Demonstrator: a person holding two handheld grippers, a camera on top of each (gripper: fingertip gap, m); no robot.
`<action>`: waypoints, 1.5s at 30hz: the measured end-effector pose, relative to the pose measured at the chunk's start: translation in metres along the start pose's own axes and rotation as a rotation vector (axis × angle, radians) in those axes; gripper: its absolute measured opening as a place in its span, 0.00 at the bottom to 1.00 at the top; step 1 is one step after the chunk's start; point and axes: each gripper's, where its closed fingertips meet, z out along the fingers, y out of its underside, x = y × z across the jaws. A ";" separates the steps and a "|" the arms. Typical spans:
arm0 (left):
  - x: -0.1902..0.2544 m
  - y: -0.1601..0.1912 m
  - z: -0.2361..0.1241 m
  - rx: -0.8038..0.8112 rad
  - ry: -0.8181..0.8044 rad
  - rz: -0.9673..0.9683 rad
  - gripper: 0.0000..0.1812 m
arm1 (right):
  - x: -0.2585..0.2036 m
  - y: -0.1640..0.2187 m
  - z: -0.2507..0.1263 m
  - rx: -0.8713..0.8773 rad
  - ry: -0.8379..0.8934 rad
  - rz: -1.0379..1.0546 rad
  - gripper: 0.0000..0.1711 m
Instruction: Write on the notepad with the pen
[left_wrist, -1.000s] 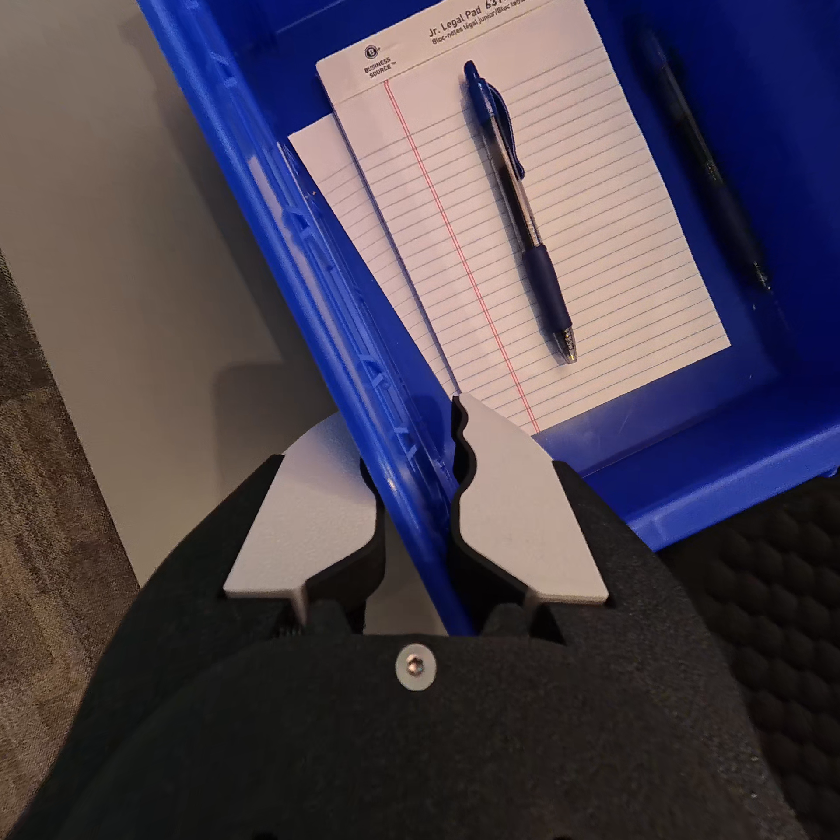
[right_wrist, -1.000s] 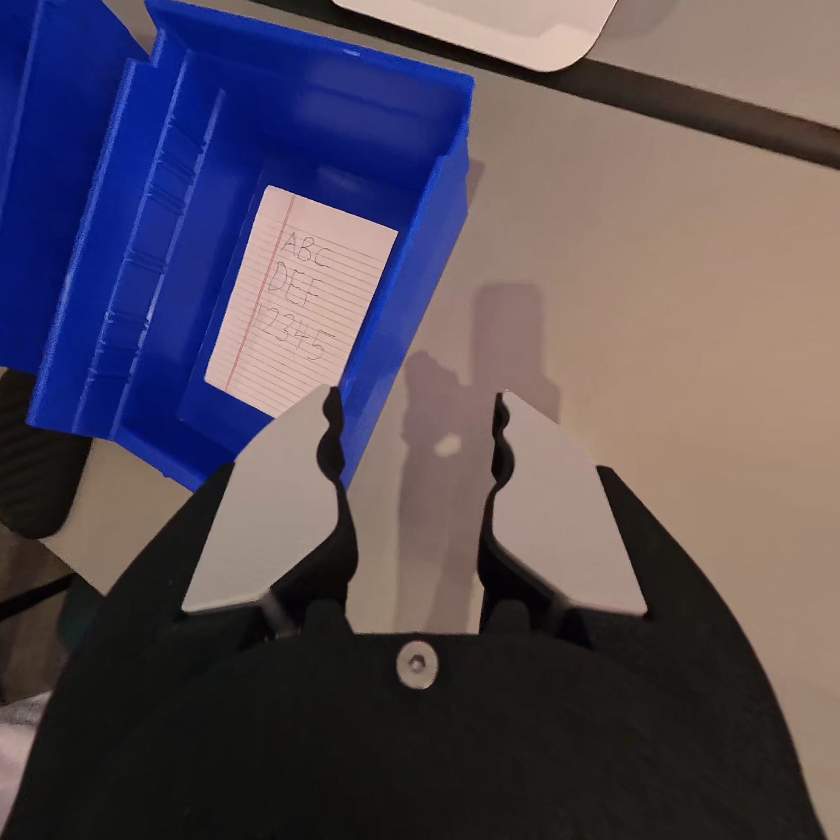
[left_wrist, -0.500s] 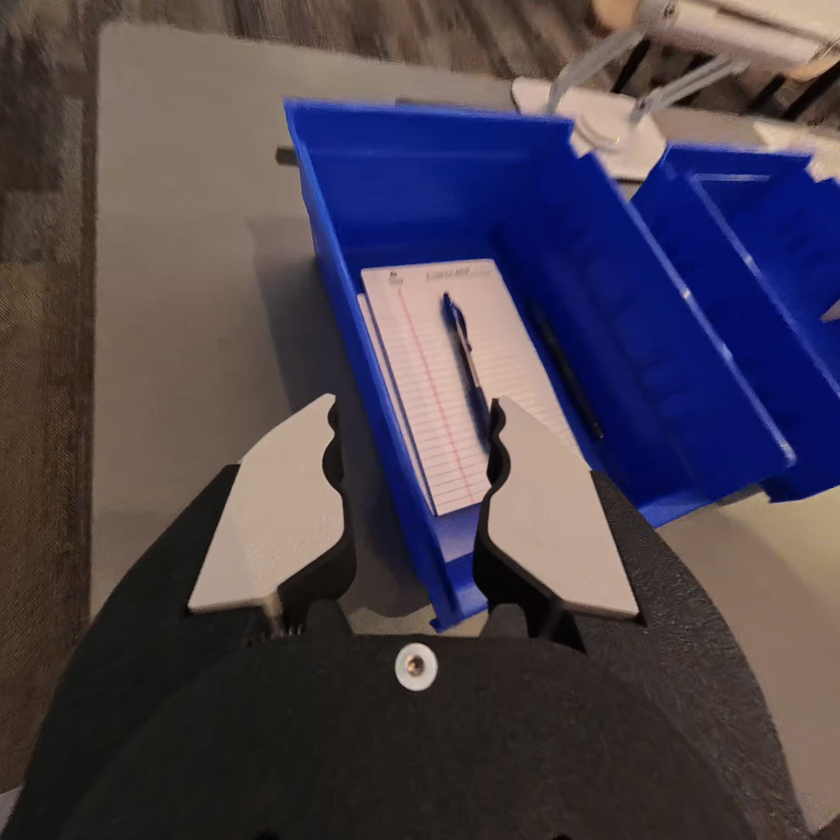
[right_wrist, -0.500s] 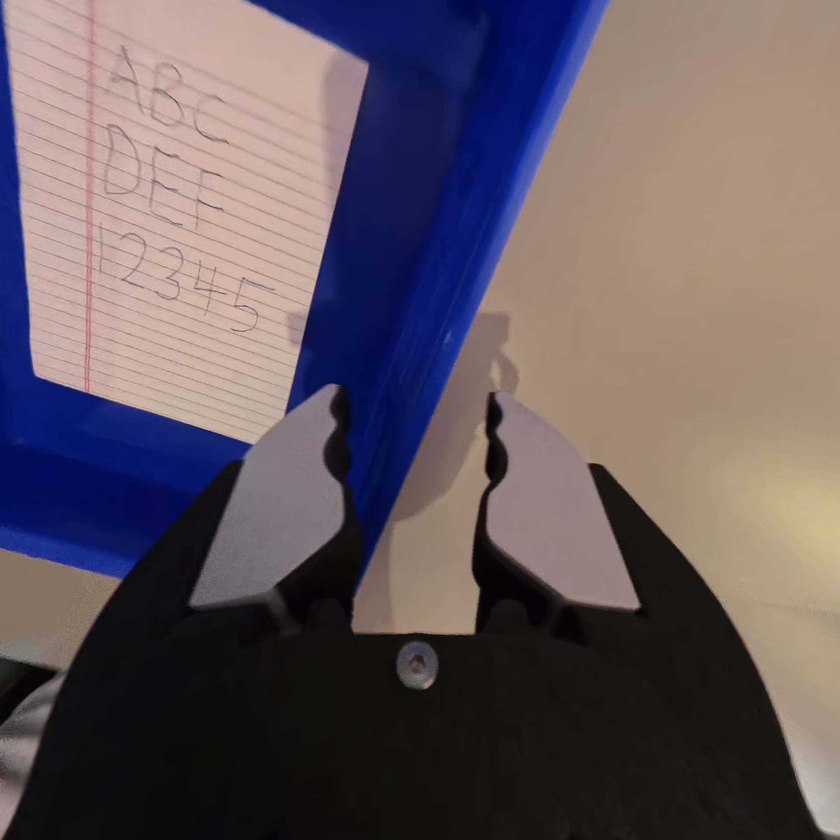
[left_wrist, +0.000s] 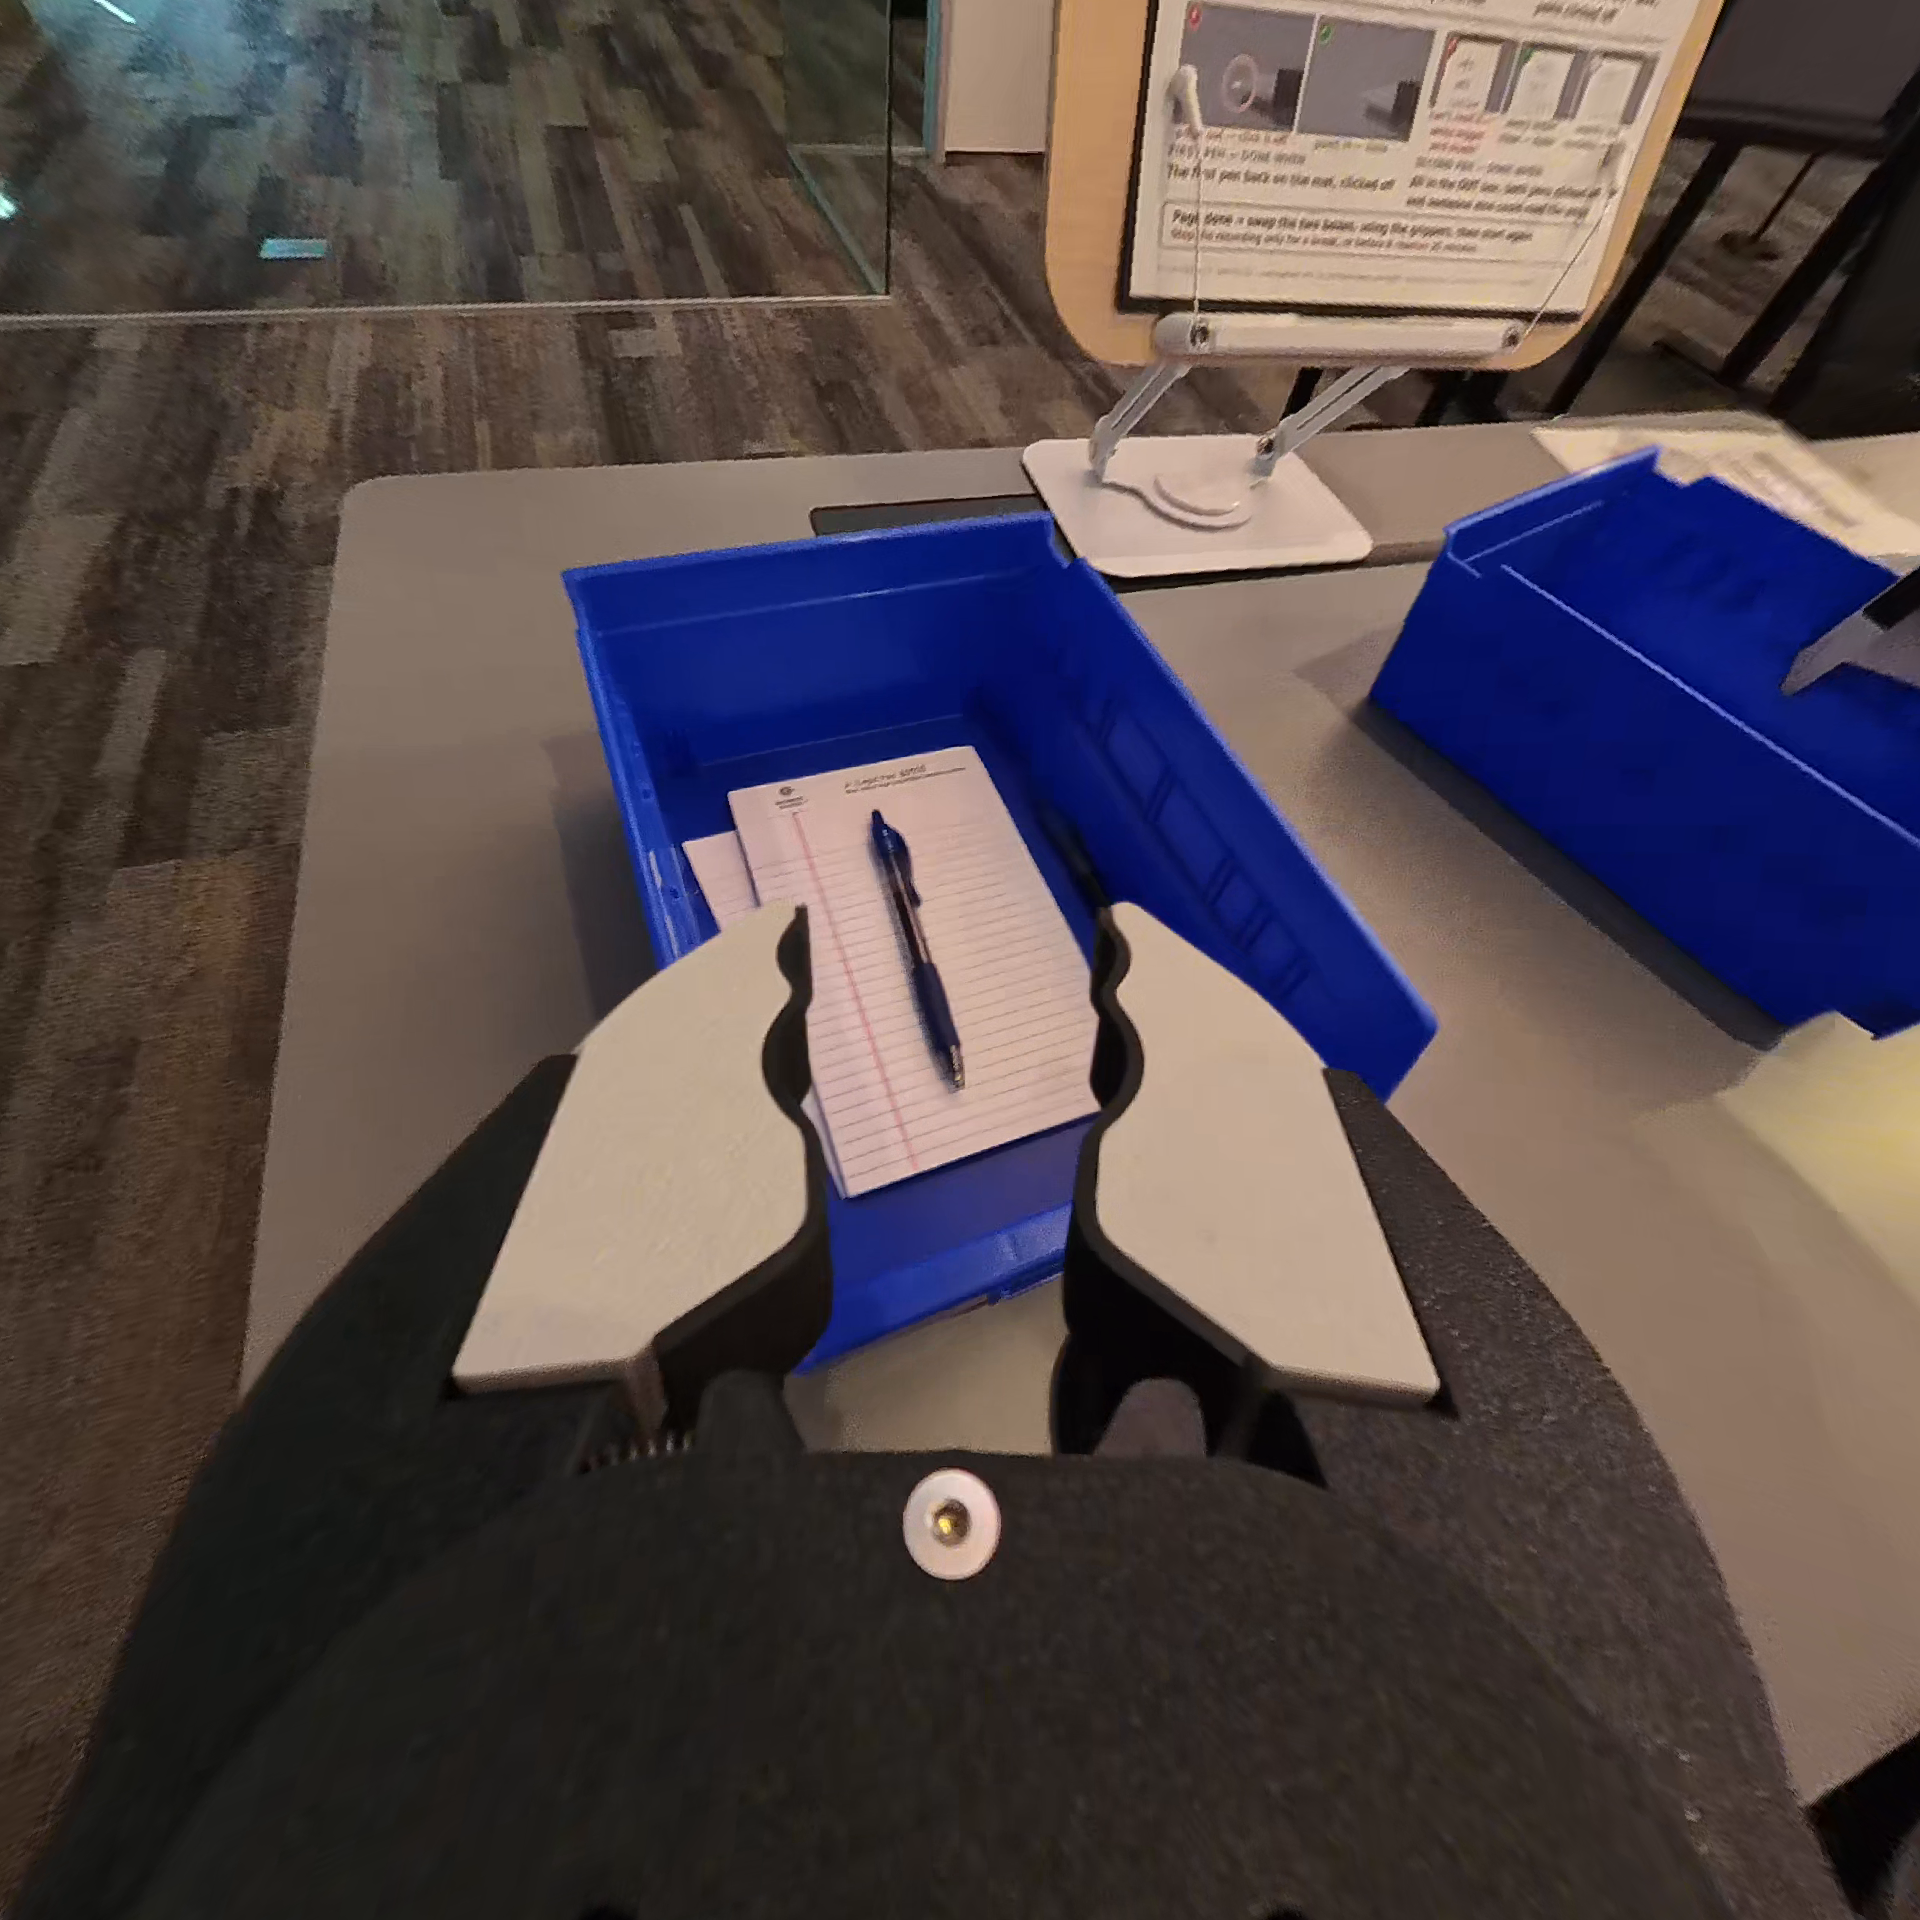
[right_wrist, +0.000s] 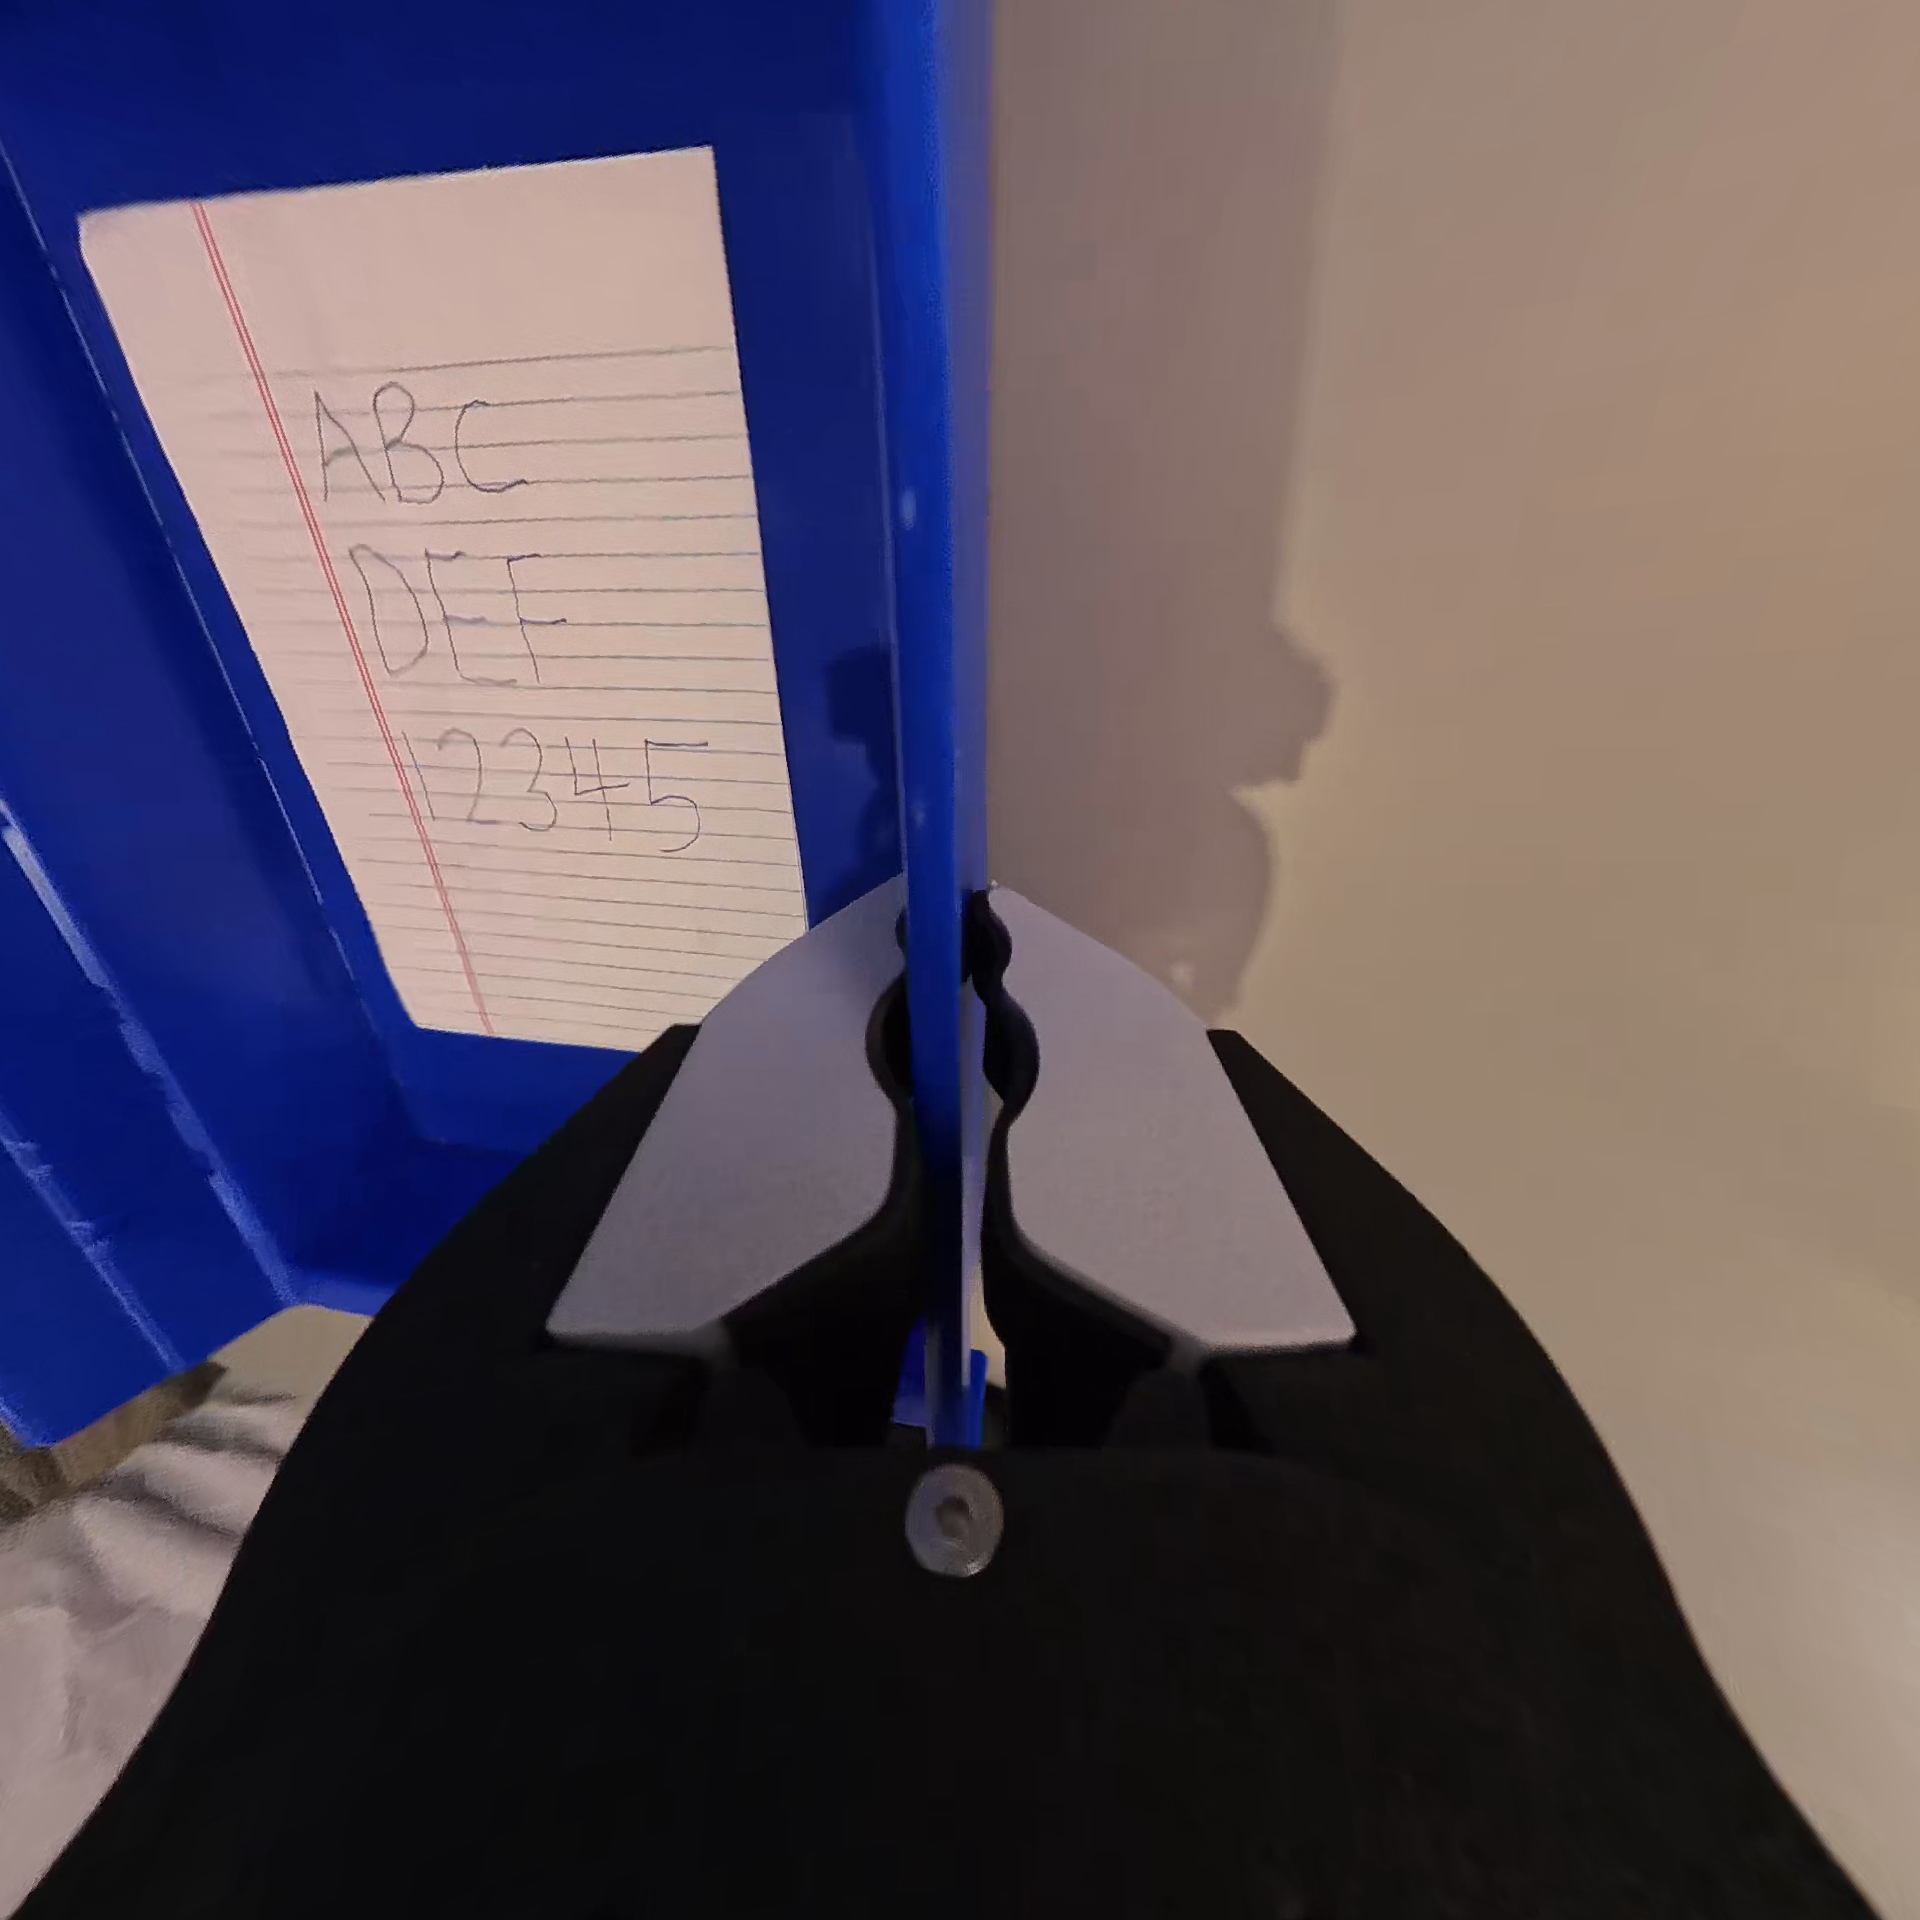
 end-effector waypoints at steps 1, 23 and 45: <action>0.001 -0.003 0.001 0.003 0.012 -0.011 0.28 | 0.018 0.006 -0.004 0.003 0.008 0.019 0.03; 0.015 -0.036 0.031 0.008 0.005 -0.017 0.28 | 0.204 0.106 -0.050 0.121 0.052 0.314 0.03; 0.047 -0.033 0.012 0.076 0.021 0.042 0.29 | 0.130 0.032 -0.240 1.023 0.497 -0.155 0.29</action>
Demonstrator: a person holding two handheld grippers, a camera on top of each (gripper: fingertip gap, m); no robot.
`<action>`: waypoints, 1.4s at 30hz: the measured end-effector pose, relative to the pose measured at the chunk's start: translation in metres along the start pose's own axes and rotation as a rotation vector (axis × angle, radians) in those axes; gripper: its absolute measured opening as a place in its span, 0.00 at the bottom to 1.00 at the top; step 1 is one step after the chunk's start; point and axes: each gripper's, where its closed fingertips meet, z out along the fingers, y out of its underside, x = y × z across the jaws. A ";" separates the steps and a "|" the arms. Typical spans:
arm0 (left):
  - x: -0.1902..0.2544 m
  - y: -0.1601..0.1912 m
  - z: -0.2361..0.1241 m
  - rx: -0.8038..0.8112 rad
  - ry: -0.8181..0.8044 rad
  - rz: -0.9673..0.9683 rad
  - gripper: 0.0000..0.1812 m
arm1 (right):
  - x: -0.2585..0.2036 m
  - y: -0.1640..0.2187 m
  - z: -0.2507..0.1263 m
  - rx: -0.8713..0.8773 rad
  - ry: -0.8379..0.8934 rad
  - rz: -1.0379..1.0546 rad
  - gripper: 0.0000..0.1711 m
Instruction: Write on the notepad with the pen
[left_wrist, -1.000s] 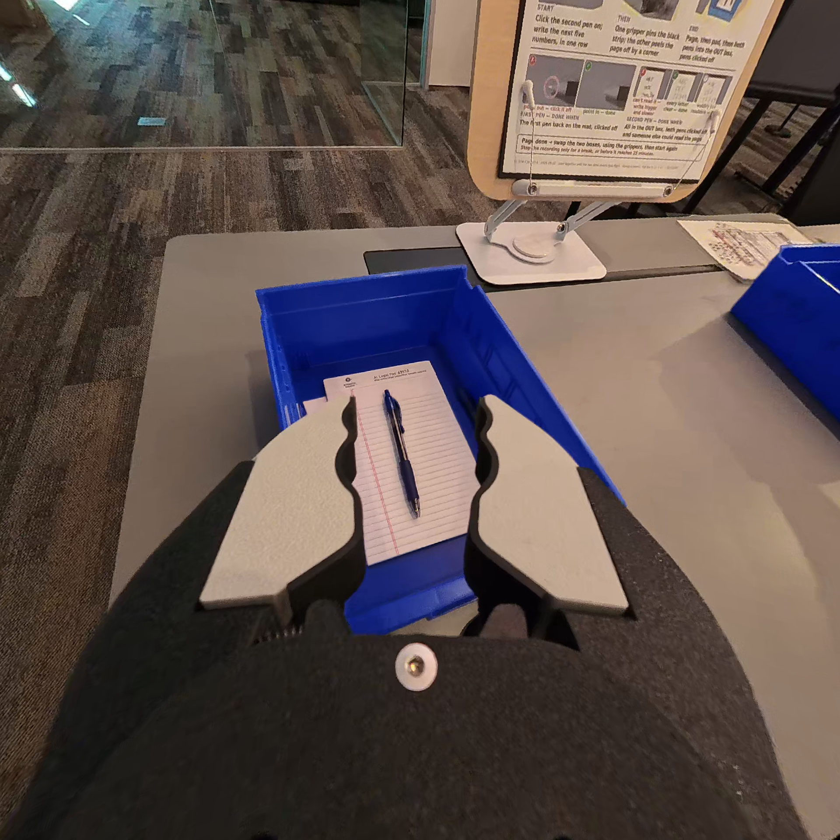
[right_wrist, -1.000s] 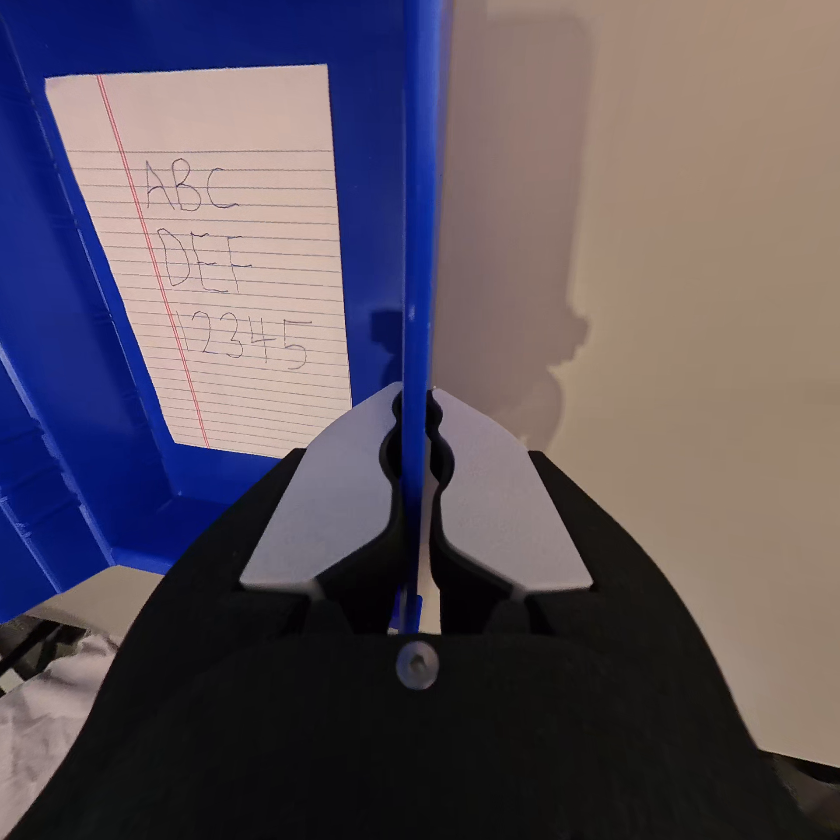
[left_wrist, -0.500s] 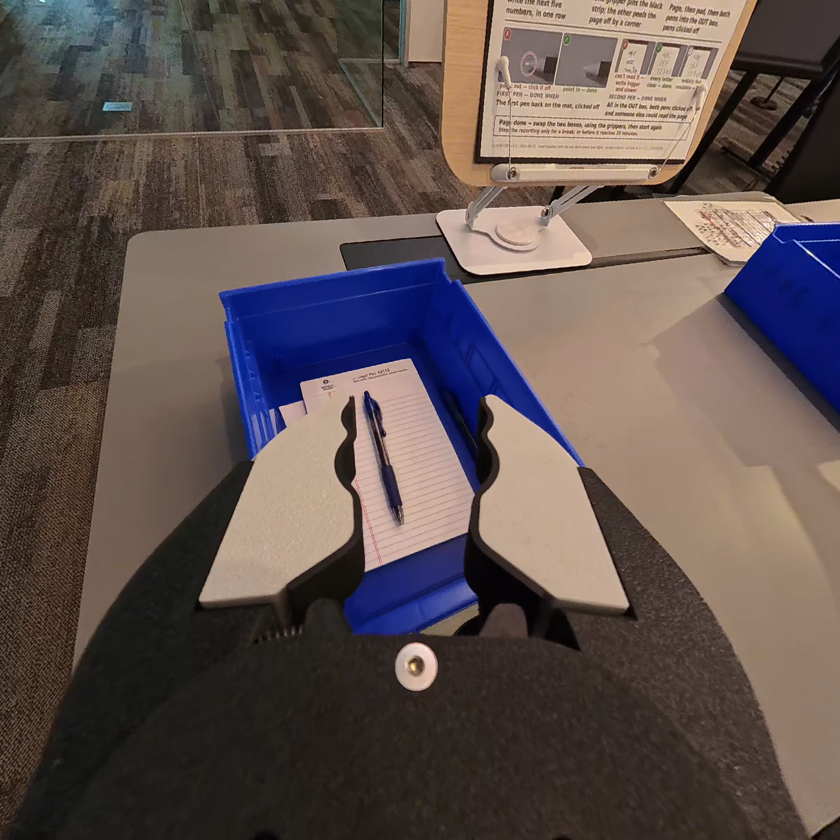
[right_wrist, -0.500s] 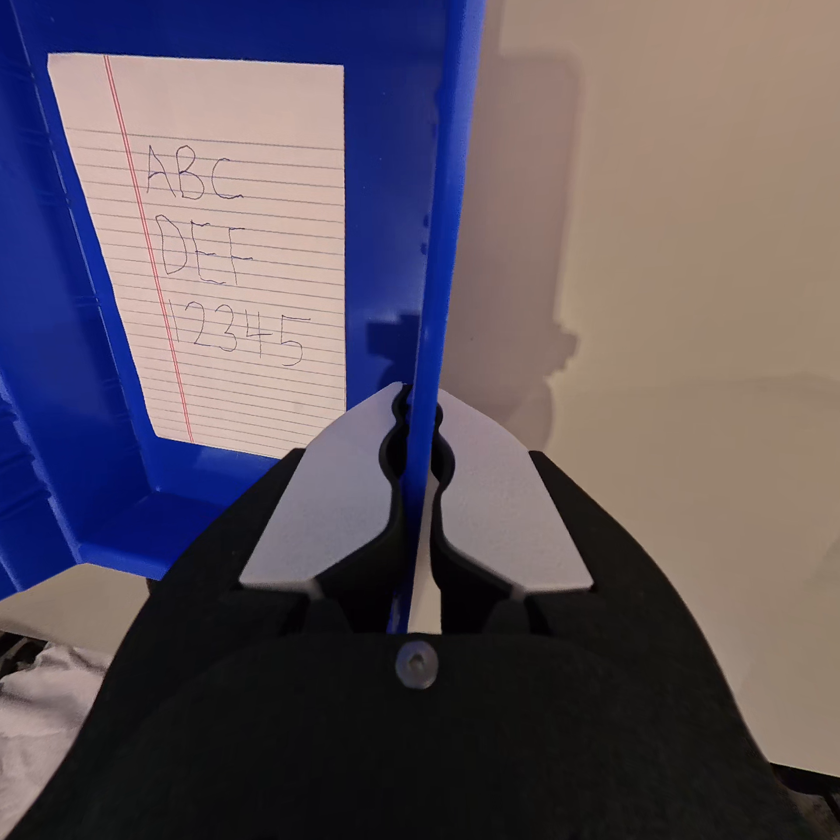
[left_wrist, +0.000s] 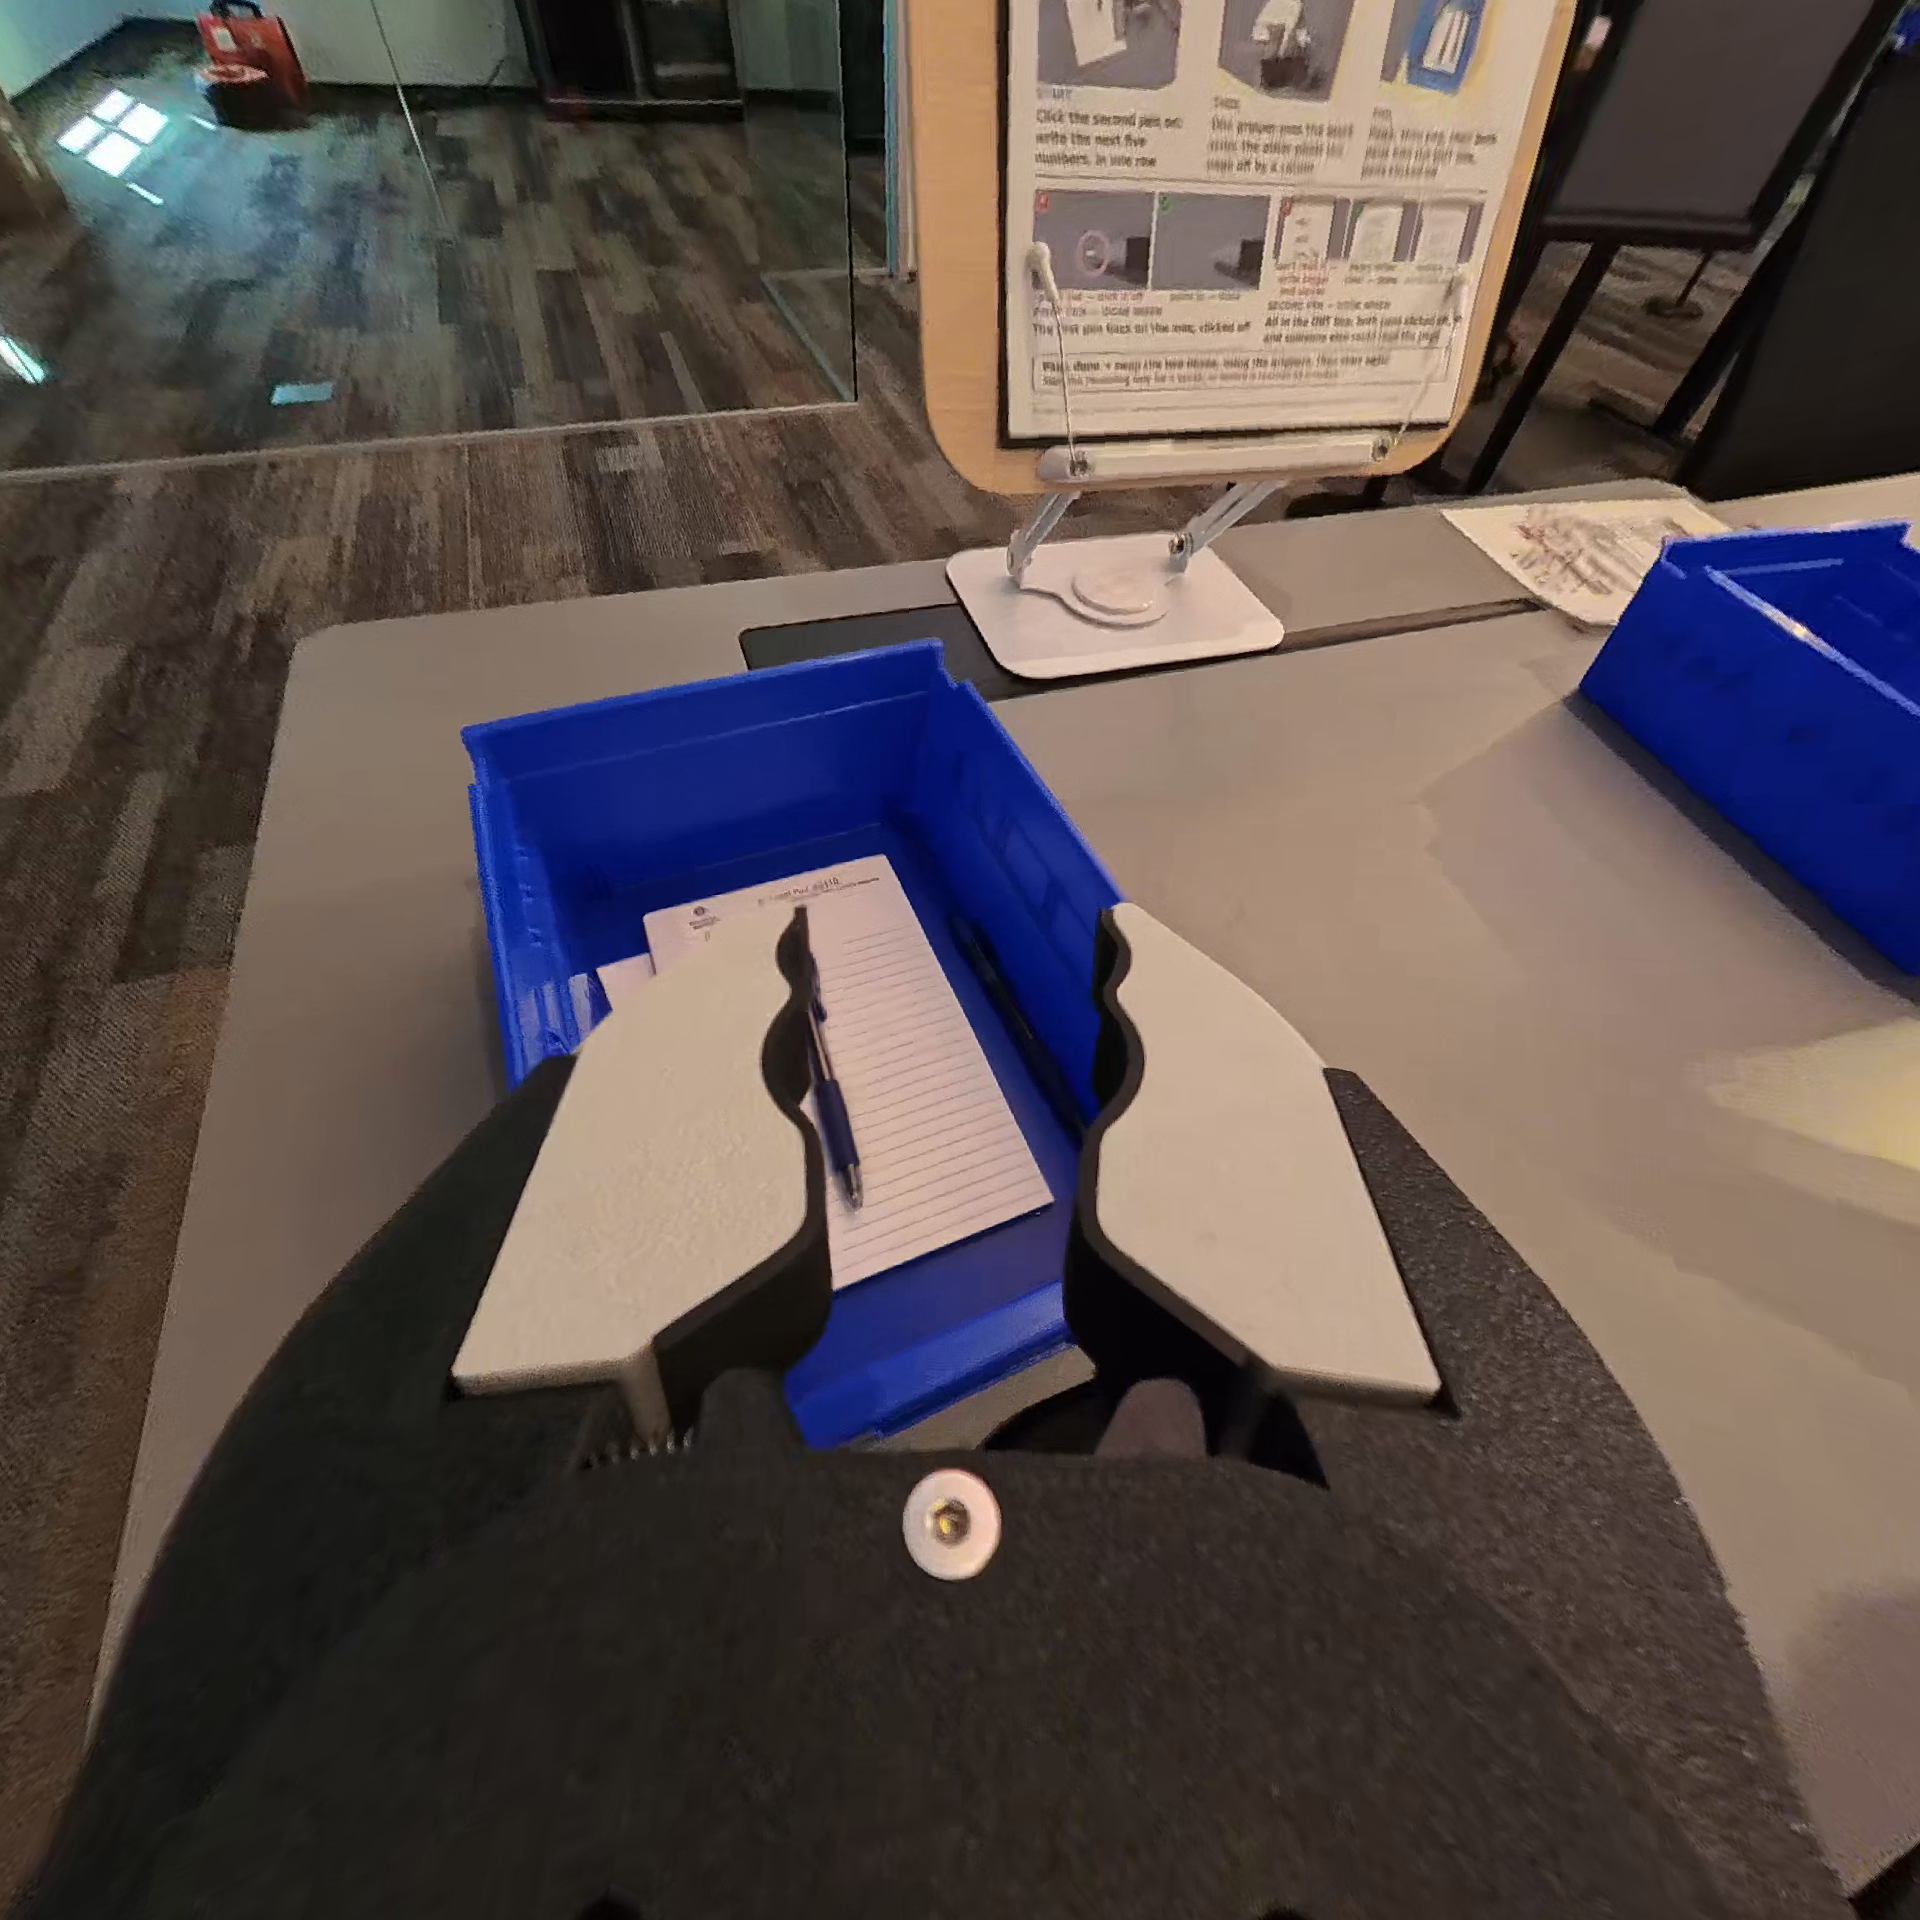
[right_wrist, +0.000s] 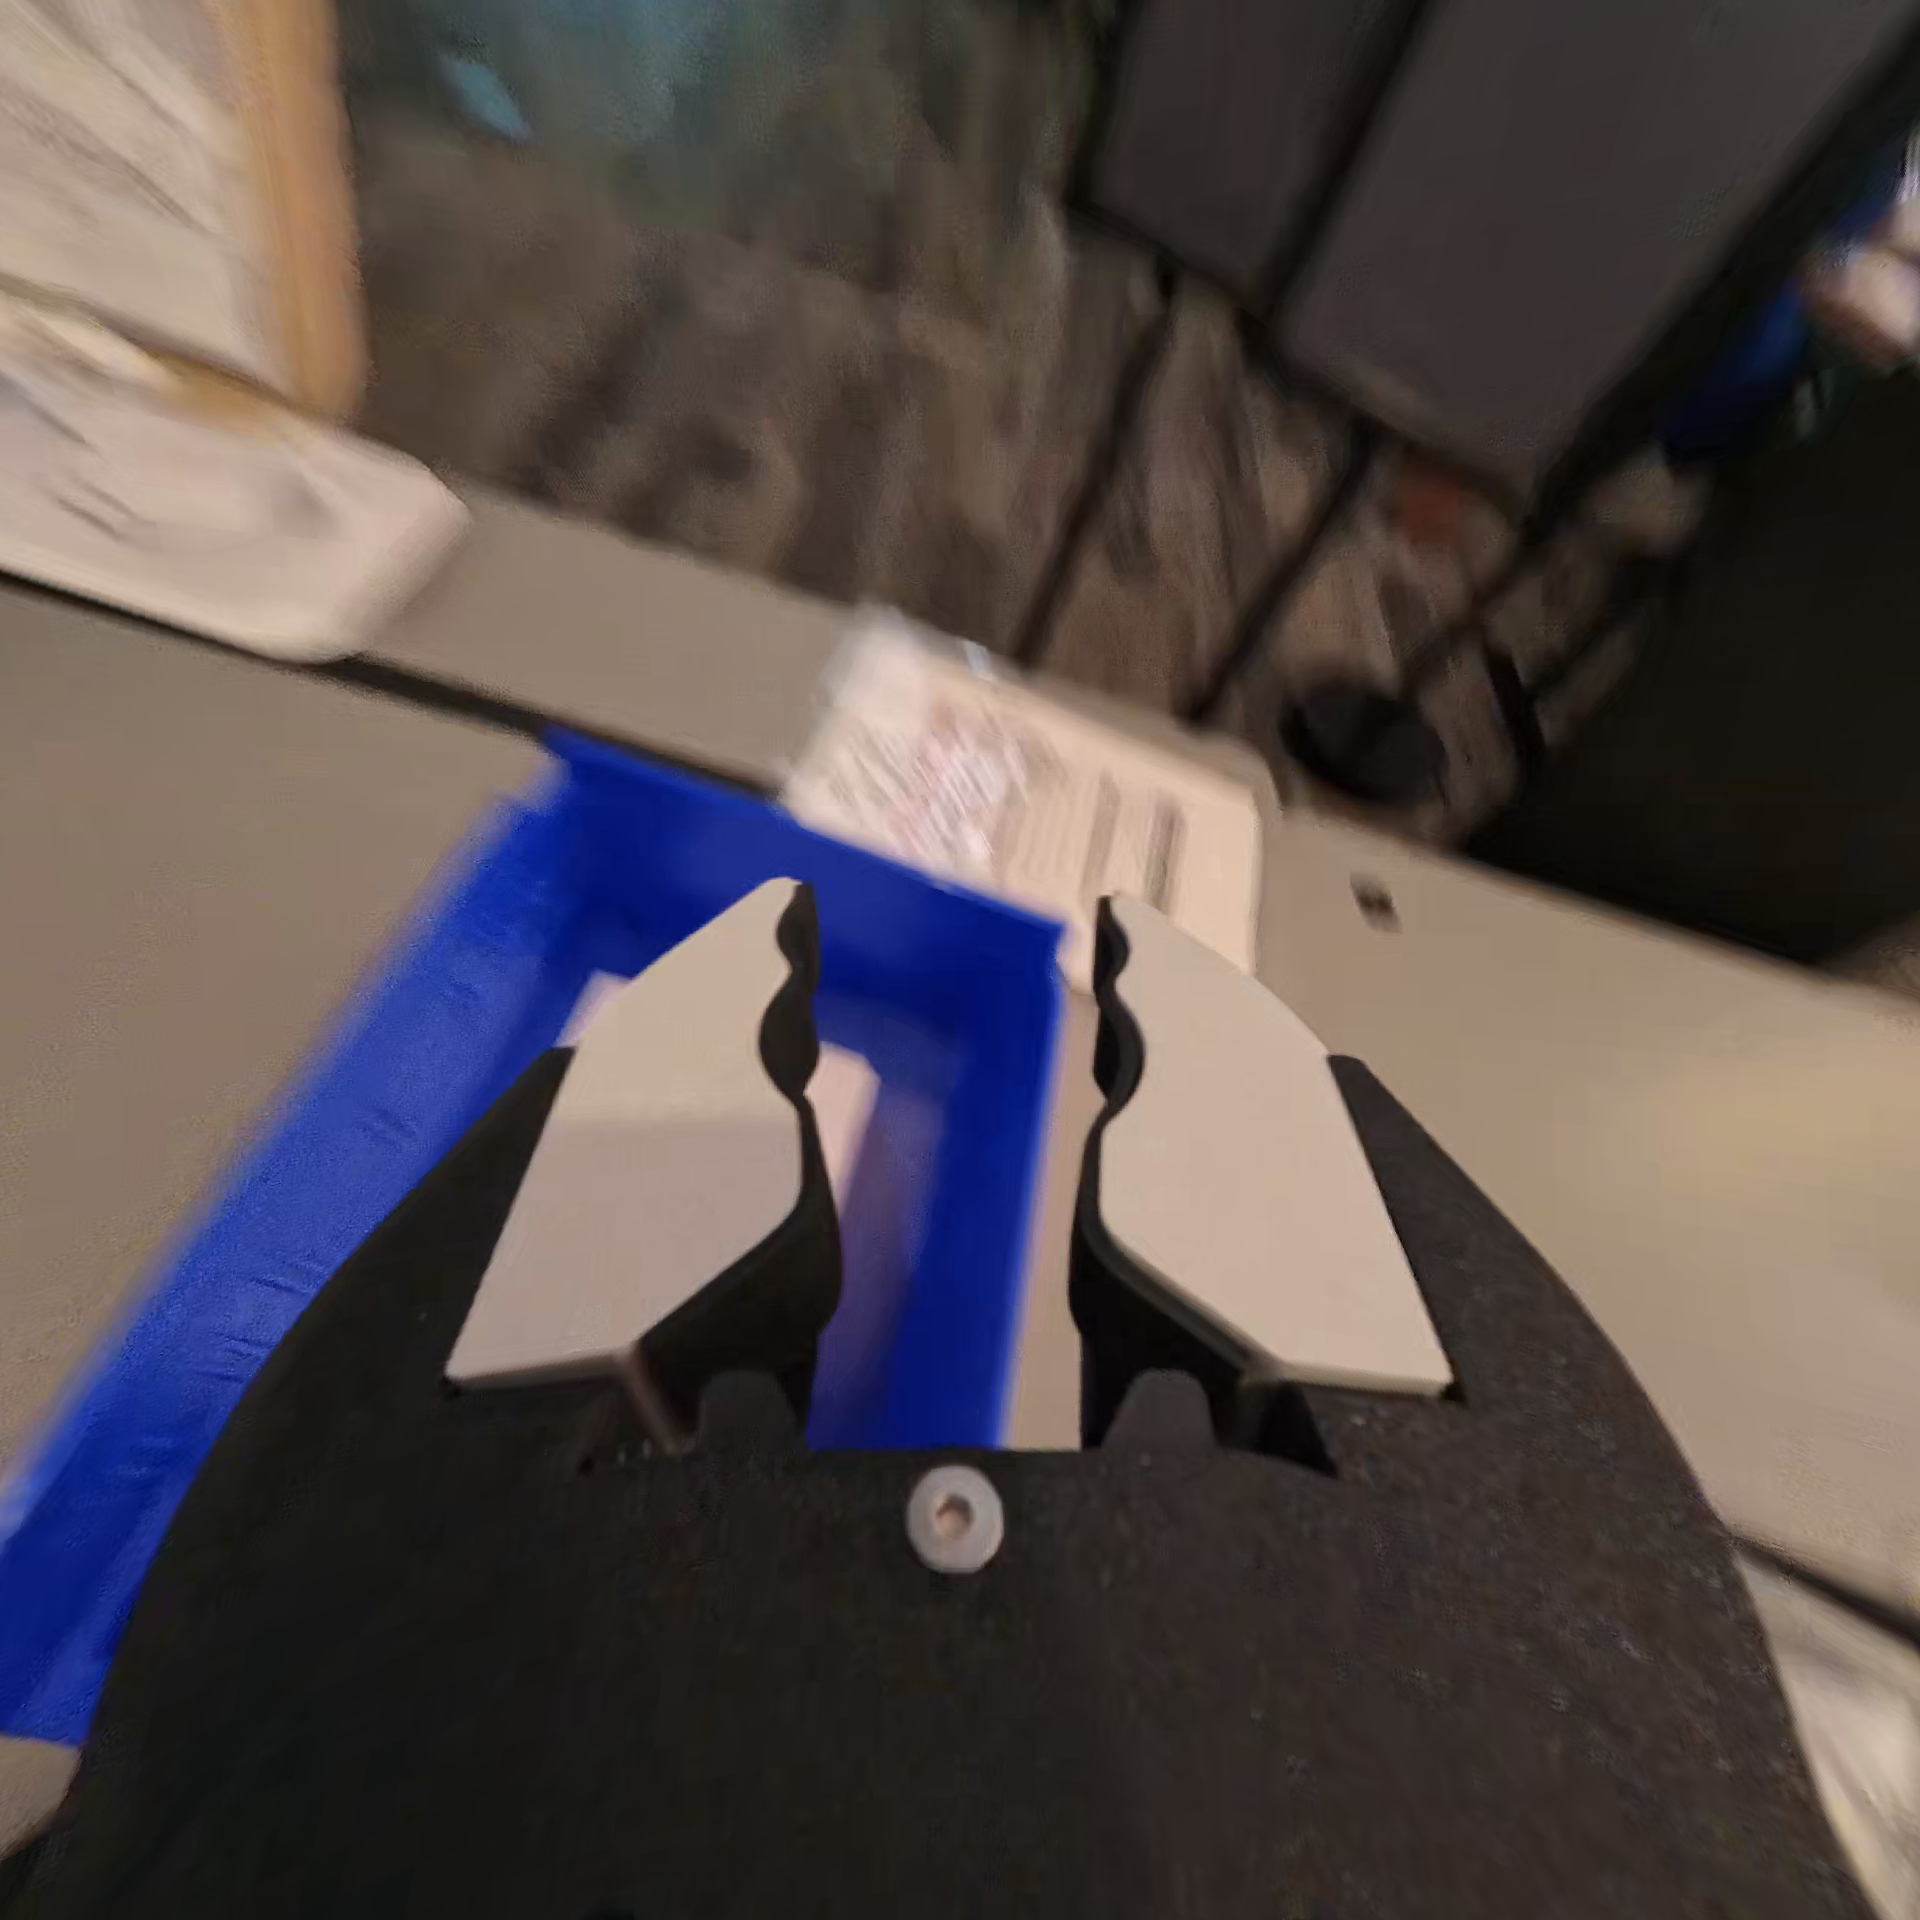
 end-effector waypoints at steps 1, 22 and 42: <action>0.003 0.004 0.004 -0.026 -0.001 0.014 0.27 | -0.025 -0.028 -0.013 0.129 -0.082 -0.012 0.34; -0.058 0.165 0.134 -0.920 -0.268 -0.001 0.19 | -0.254 -0.091 -0.036 0.262 -0.932 0.007 0.20; -0.042 0.124 0.126 -0.735 -0.166 -0.098 0.06 | -0.216 -0.084 -0.034 0.261 -0.891 0.092 0.18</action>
